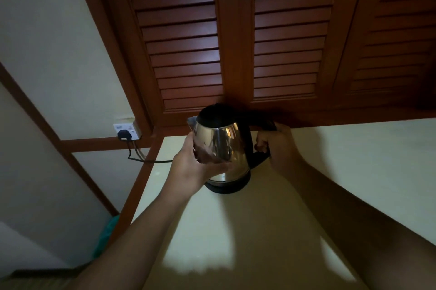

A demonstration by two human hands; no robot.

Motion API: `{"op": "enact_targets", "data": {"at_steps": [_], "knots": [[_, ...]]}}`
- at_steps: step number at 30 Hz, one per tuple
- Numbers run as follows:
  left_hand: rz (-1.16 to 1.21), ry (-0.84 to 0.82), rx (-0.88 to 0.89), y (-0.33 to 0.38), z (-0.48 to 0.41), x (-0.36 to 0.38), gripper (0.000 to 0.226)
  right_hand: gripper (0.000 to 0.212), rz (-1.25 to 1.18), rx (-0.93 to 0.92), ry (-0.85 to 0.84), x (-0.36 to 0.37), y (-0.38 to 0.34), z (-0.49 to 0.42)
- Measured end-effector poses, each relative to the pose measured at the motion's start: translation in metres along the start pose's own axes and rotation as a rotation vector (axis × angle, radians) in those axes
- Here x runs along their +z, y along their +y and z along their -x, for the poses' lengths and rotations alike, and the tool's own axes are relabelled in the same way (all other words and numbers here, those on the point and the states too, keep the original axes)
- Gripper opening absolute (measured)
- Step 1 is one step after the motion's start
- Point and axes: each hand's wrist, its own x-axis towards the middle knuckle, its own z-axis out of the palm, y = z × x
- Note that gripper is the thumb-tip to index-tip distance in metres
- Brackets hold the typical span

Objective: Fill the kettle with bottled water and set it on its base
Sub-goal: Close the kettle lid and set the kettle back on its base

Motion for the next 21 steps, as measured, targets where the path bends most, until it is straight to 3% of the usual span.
{"op": "enact_targets", "data": {"at_steps": [10,13,21], "knots": [[-0.012,0.028,0.042,-0.012,-0.010,0.002,0.094,0.037,0.021,-0.006,0.033,0.005,0.003,-0.007],[0.015,0.038,0.078,-0.018,-0.008,0.007,0.088,0.025,-0.023,0.020,0.100,0.003,0.012,-0.005],[0.067,0.010,0.136,-0.026,-0.008,0.009,0.090,0.028,0.083,-0.008,0.084,-0.005,0.022,-0.003]]}}
